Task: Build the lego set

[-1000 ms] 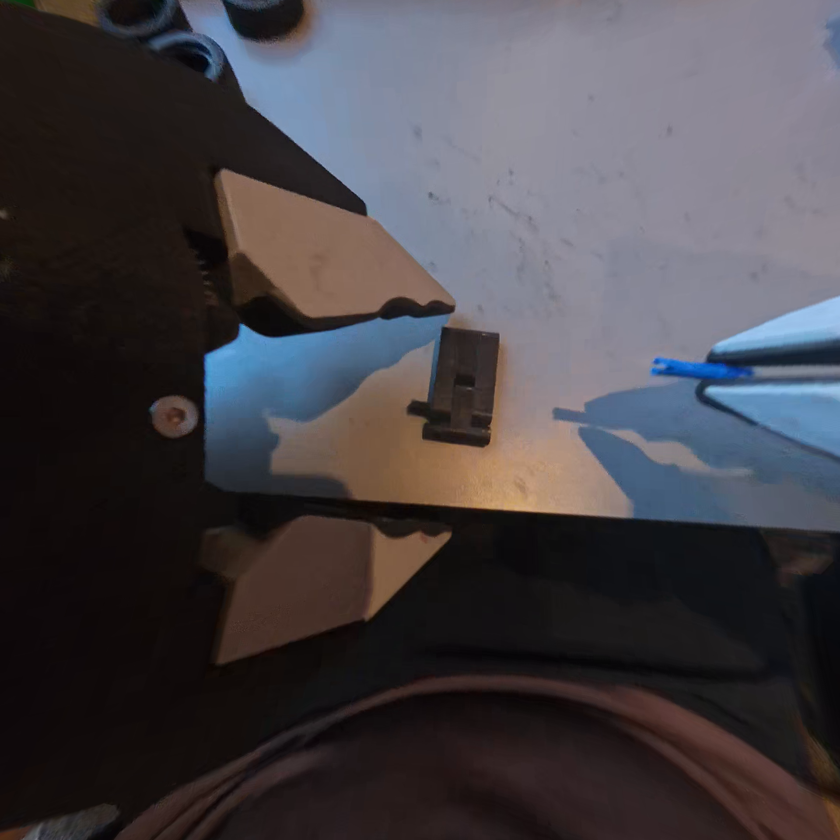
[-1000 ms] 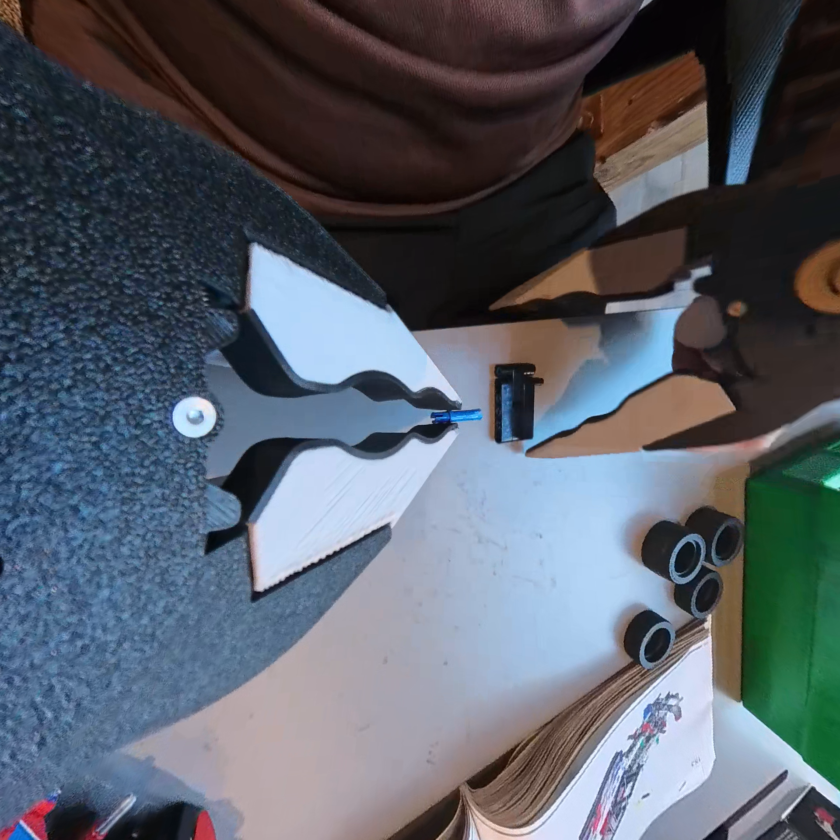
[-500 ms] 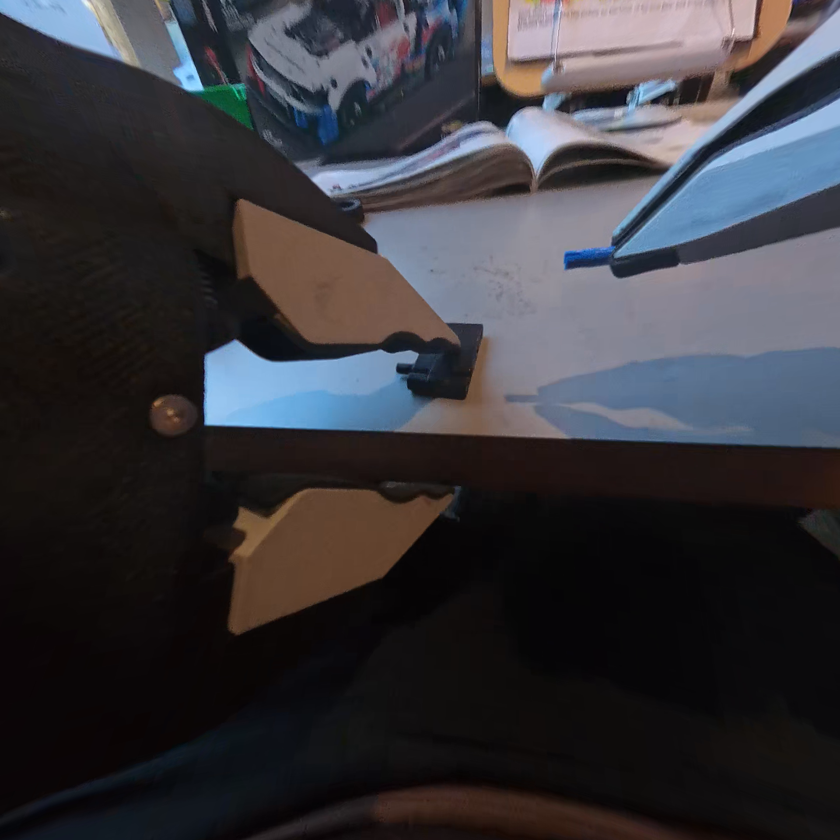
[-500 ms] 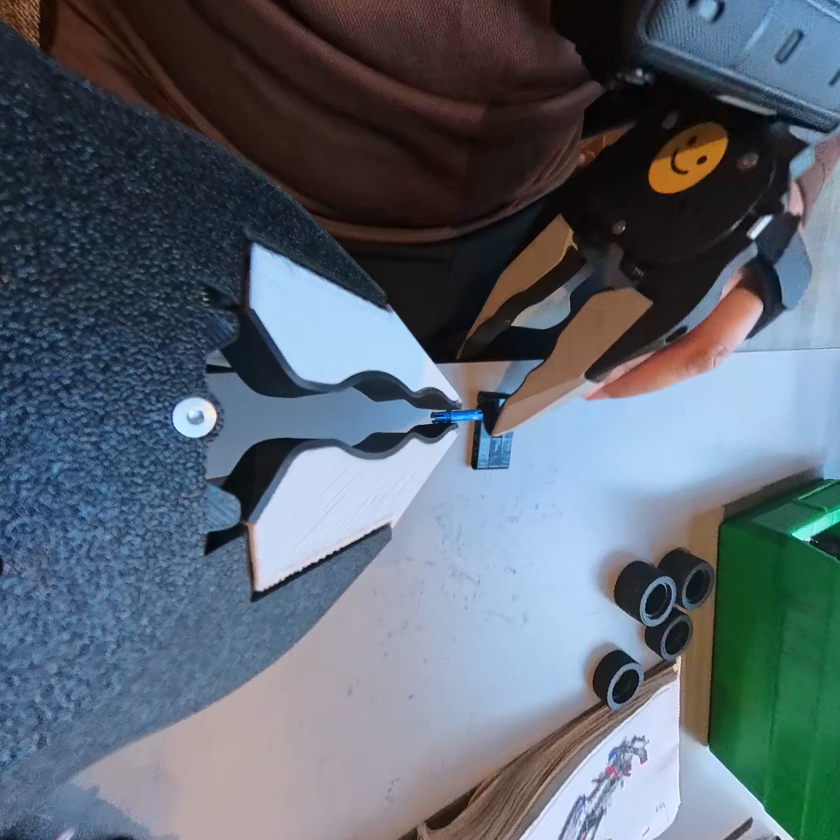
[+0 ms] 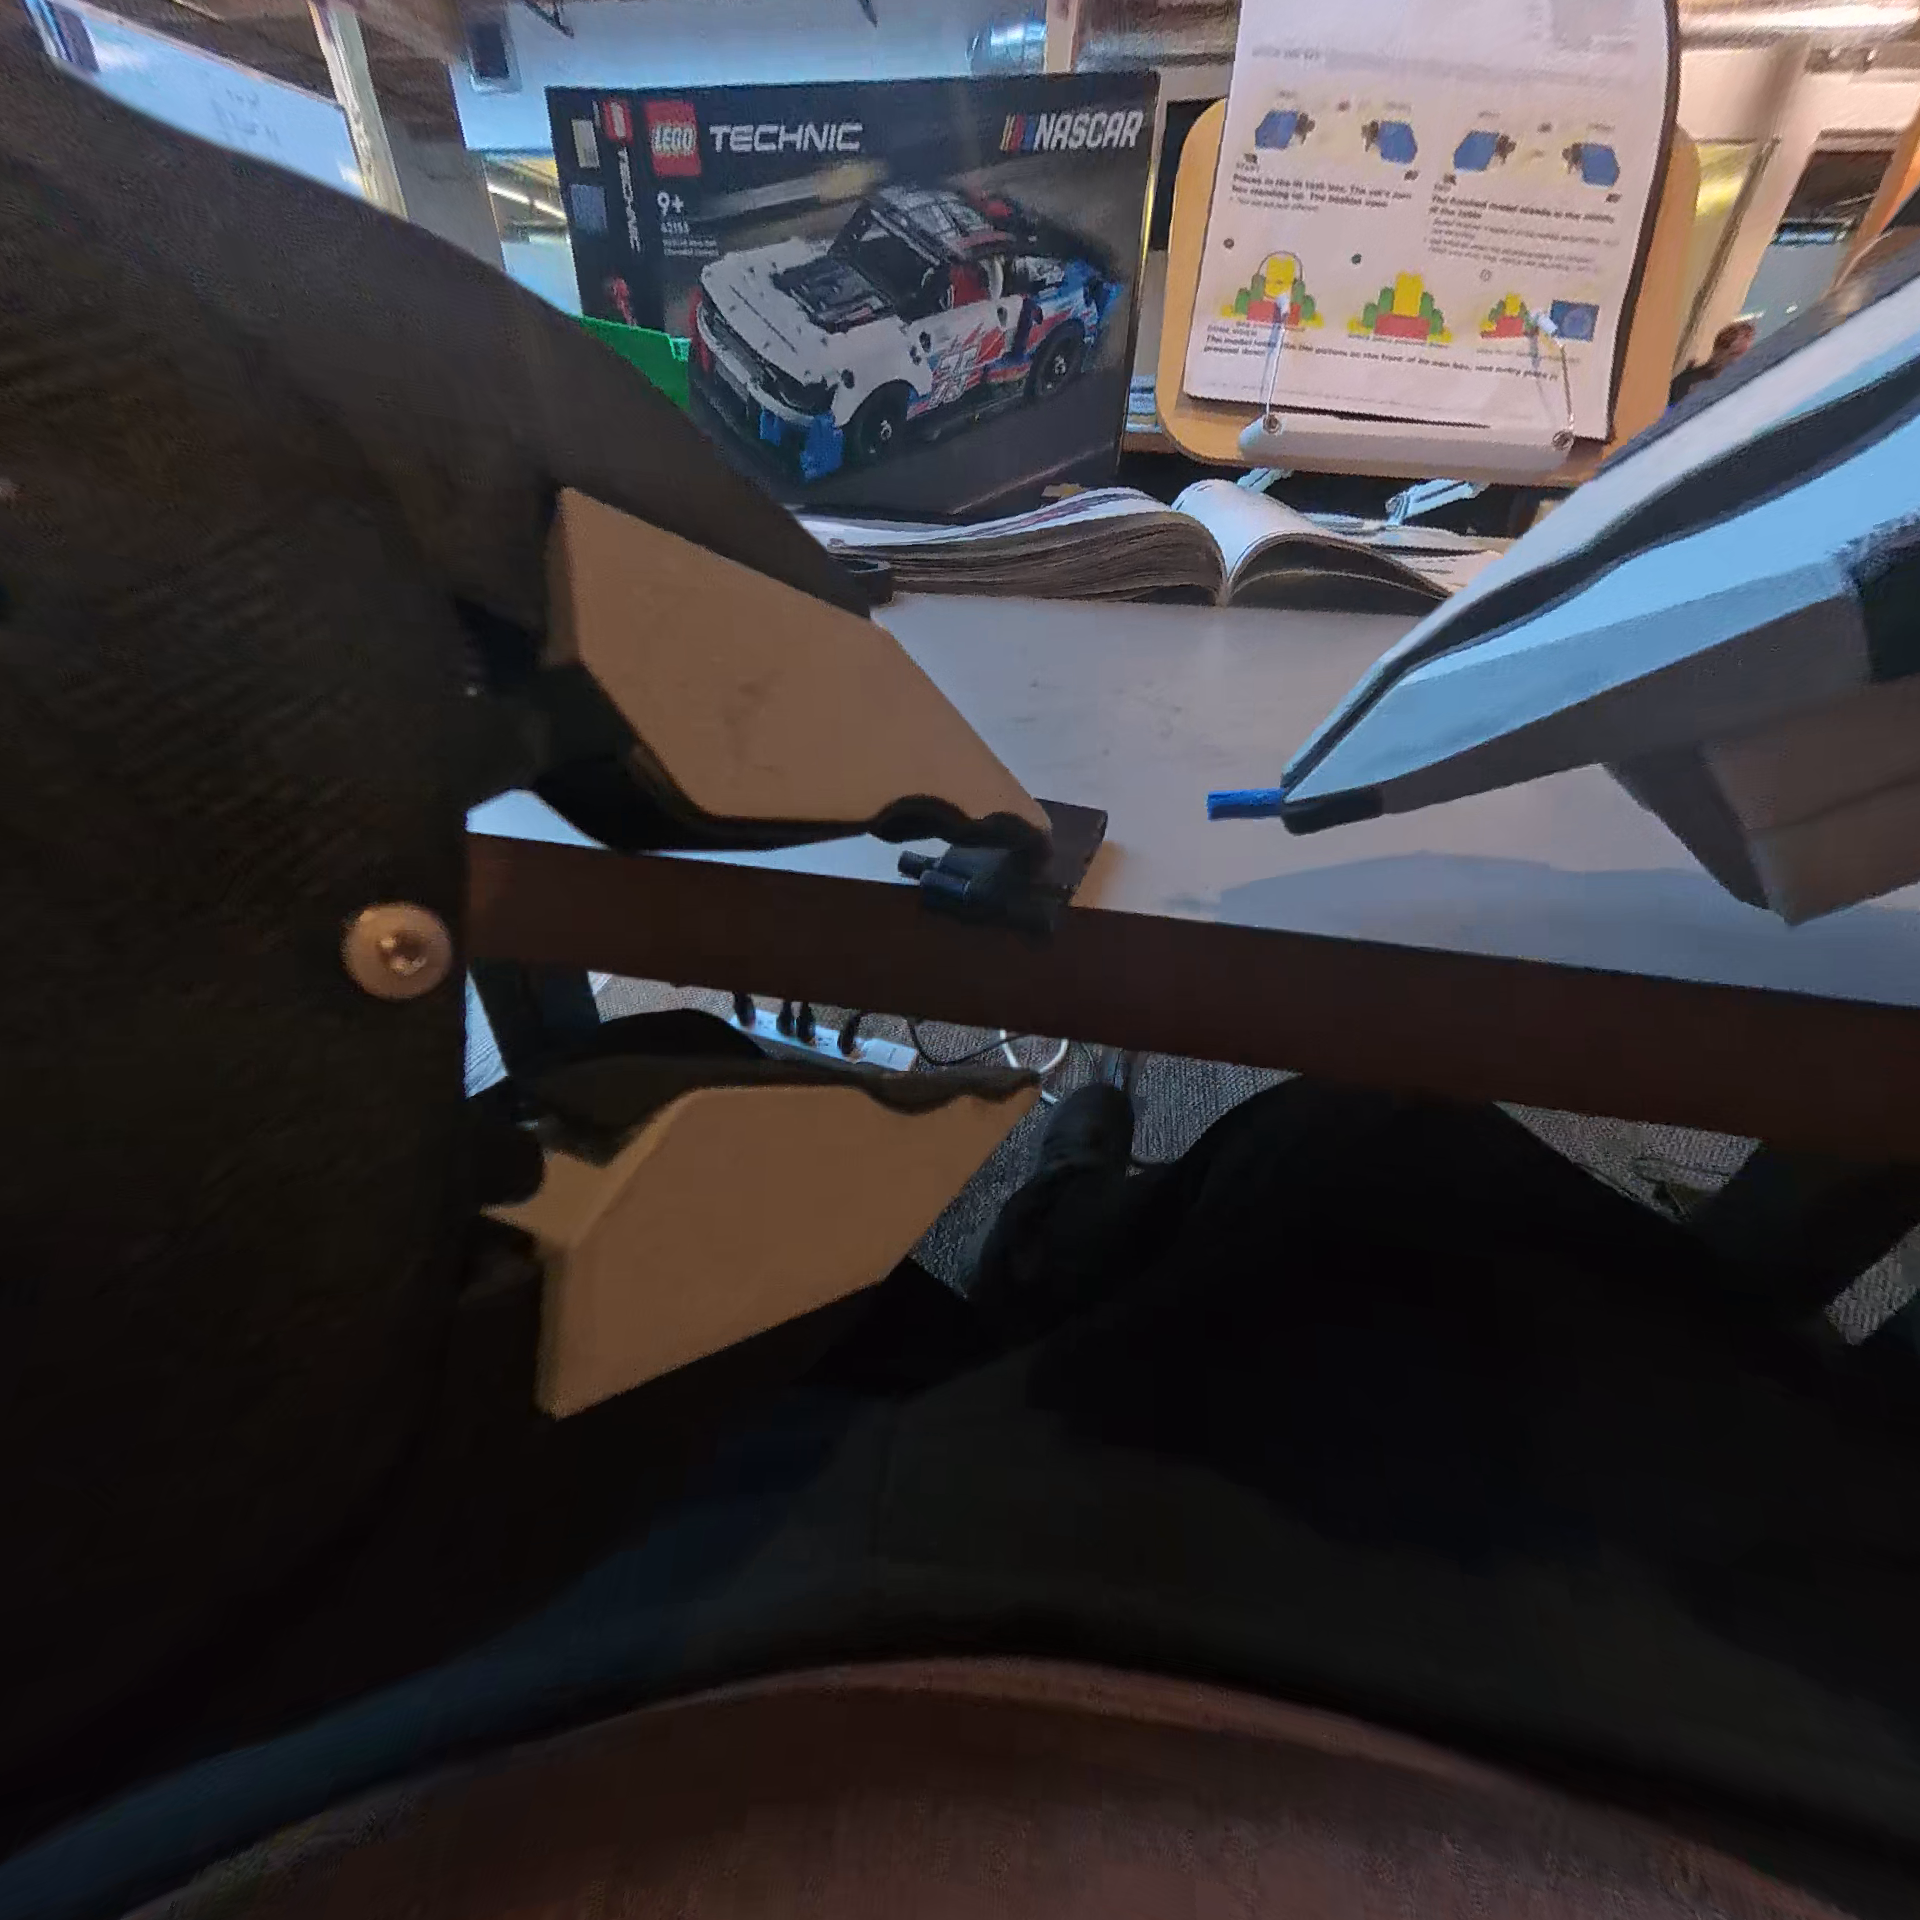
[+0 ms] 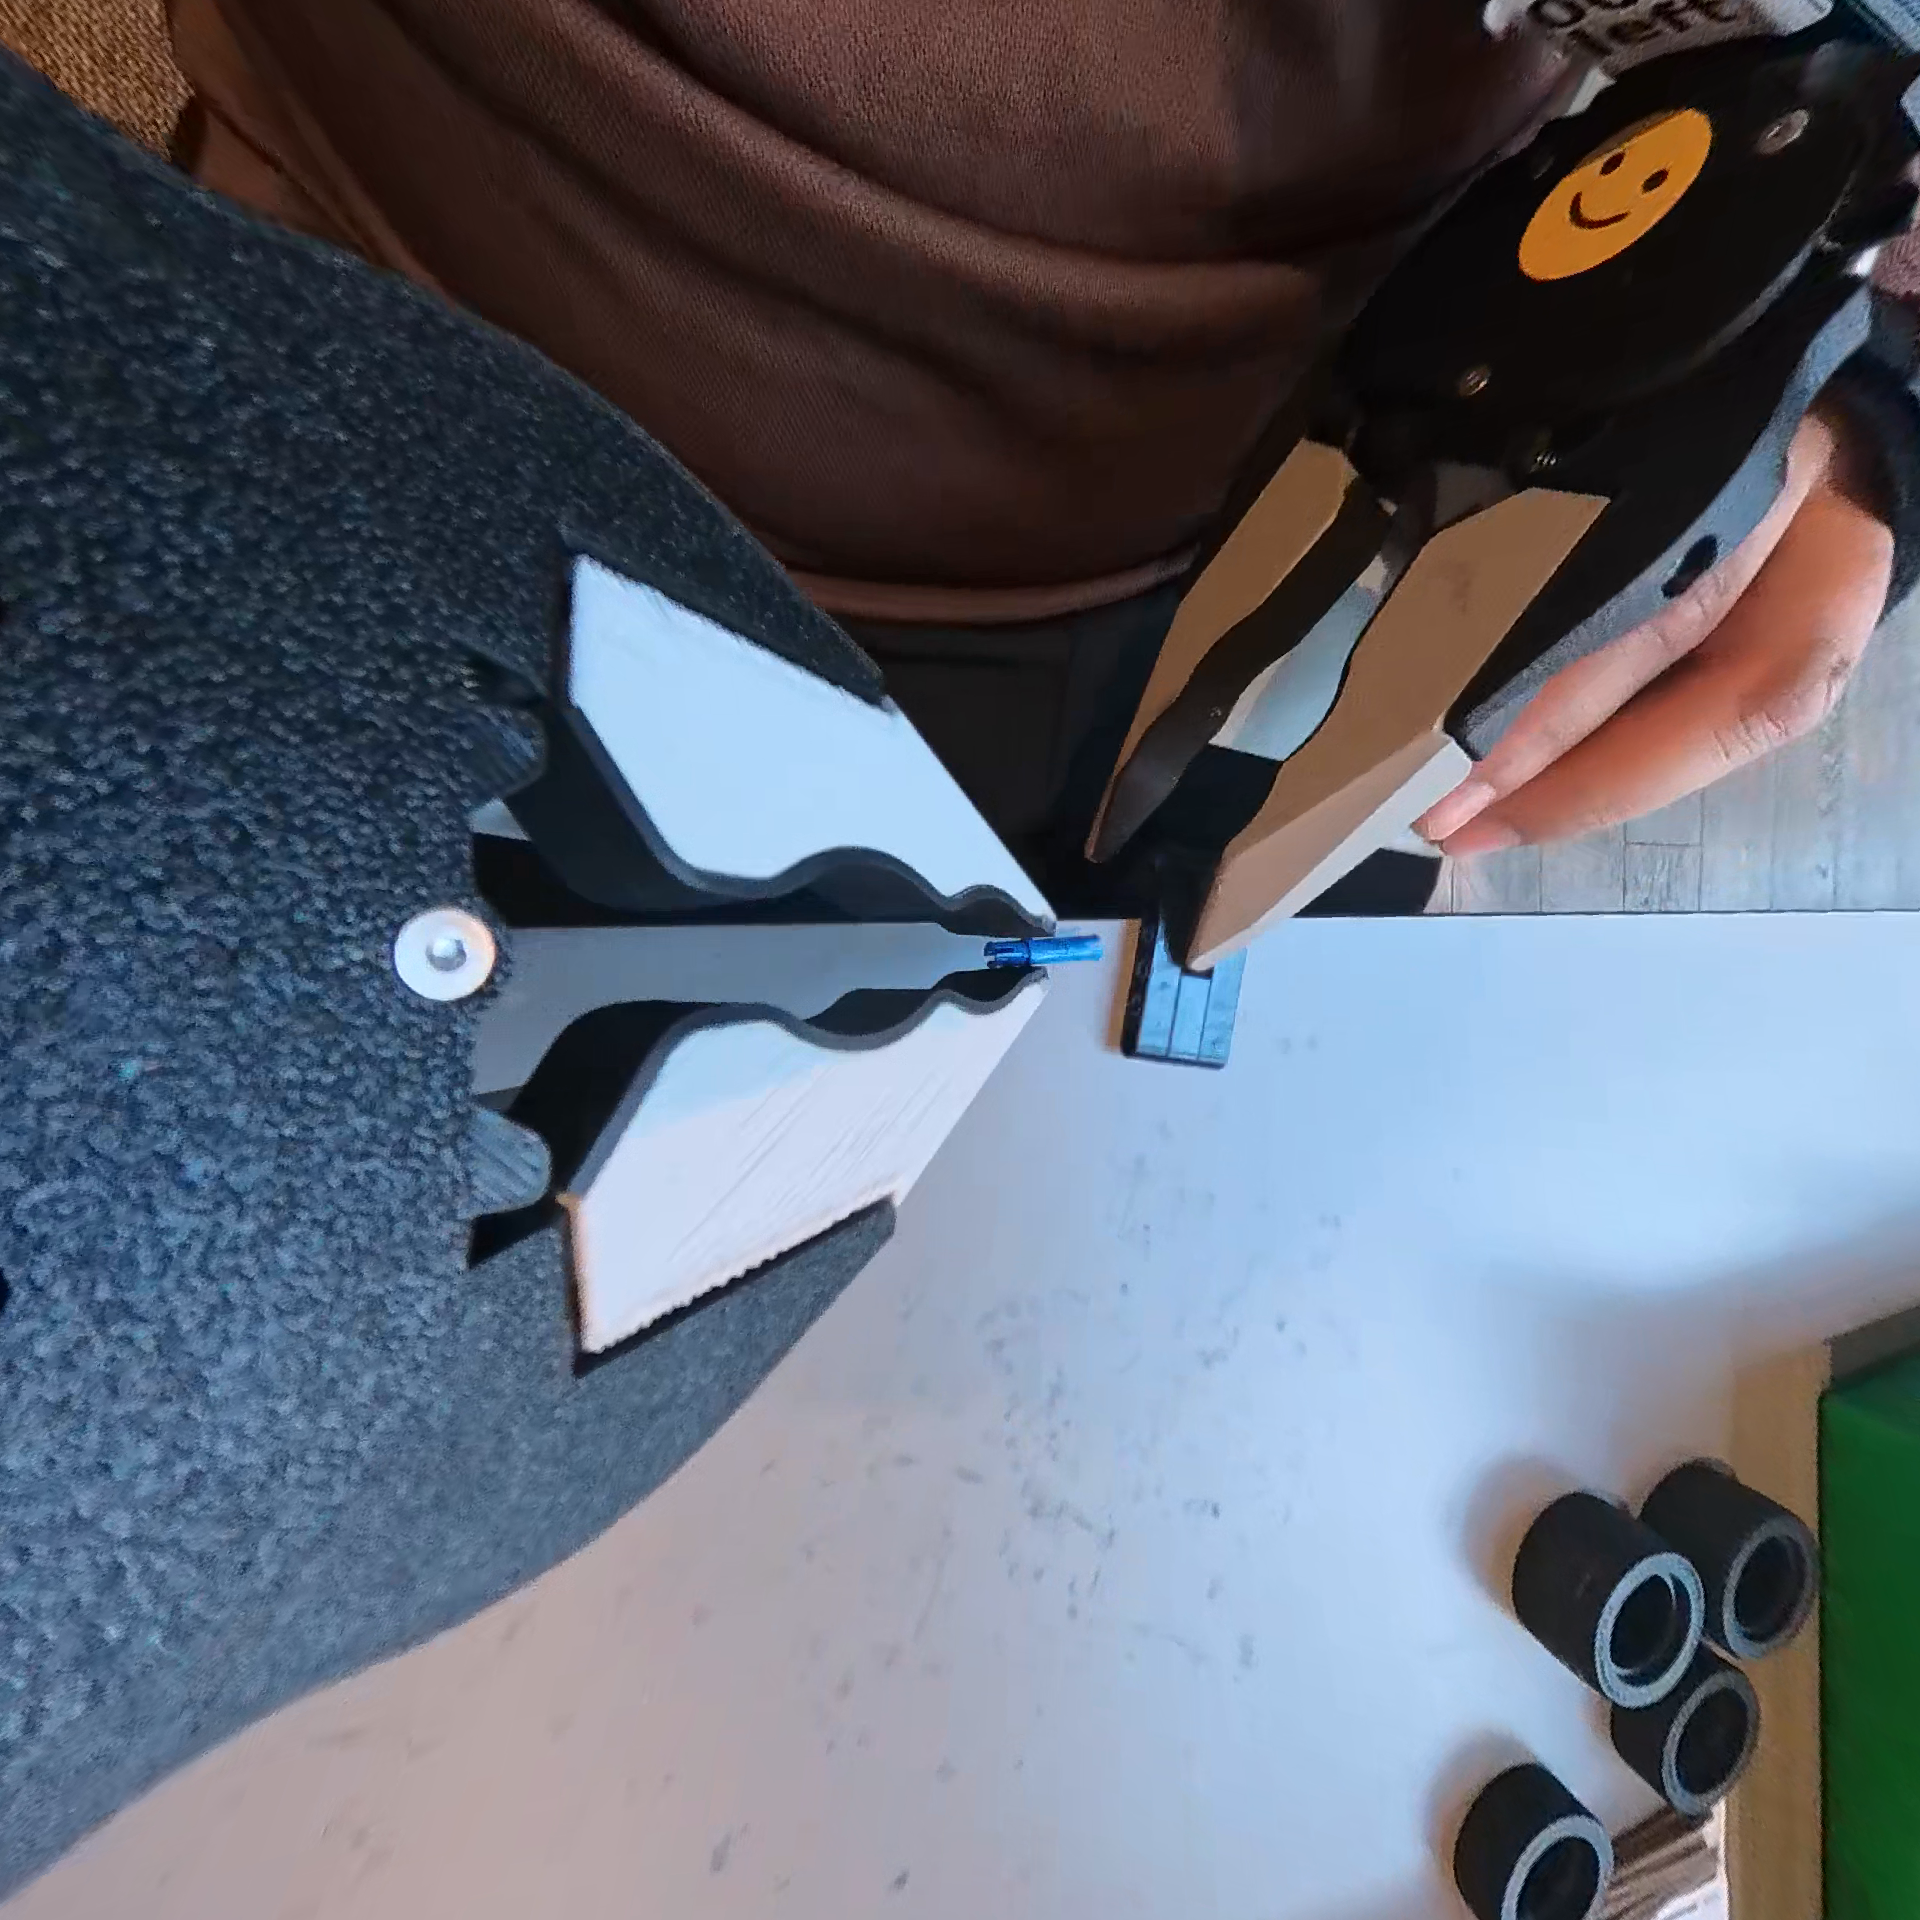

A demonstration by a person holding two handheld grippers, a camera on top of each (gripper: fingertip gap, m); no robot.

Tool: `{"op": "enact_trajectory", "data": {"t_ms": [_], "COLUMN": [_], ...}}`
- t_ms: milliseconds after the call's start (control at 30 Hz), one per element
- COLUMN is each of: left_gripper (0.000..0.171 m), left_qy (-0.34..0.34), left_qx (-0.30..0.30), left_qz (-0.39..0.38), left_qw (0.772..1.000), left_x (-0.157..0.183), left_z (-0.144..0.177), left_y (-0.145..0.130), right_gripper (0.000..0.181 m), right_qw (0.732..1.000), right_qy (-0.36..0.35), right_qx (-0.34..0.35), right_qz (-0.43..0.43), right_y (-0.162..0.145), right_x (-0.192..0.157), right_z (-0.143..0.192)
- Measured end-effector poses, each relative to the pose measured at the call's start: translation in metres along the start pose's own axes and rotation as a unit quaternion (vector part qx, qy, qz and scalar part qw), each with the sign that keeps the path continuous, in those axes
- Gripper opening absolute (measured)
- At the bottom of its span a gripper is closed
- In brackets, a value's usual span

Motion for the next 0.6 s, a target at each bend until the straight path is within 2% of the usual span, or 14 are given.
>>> {"op": "enact_trajectory", "data": {"t_ms": [167,233,367,433,500,600], "left_gripper": [0.052,0.052,0.035,0.016,0.006,0.006], "left_qy": [0.029,0.028,0.003,0.008,0.014,-0.027], "left_qx": [0.0,0.0,0.008,0.031,0.038,0.034], "left_qz": [-0.02,-0.032,-0.04,-0.029,0.004,0.078], "left_qw": [0.999,0.999,0.999,0.999,0.999,0.996], "left_x": [-0.009,-0.011,-0.007,-0.013,-0.022,-0.03], "left_z": [-0.004,-0.006,-0.009,-0.002,0.003,0.002], "left_y": [0.0,-0.002,-0.001,0.006,0.008,0.002], "right_gripper": [0.005,0.005,0.005,0.005,0.005,0.005], "right_qw": [1.0,1.0,0.999,0.998,0.998,0.999], "right_qy": [0.004,0.005,0.01,0.009,0.002,-0.023], "right_qx": [-0.004,-0.007,-0.022,-0.02,-0.016,-0.011], "right_qz": [0.004,-0.002,-0.036,-0.054,-0.061,-0.045], "right_y": [0.0,-0.001,-0.004,-0.002,0.001,0.008], "right_x": [-0.005,-0.005,-0.007,-0.008,-0.009,-0.005], "right_z": [-0.003,-0.005,-0.013,-0.015,-0.015,-0.011]}}
Point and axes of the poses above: each gripper's, where its closed fingertips meet, z back along the fingers, y out of its top, x = y × z across the jaws, the point moved 2 cm from there along z, back along the fingers, and after that the axes turned 3 degrees about x, right-handed, at the moved point
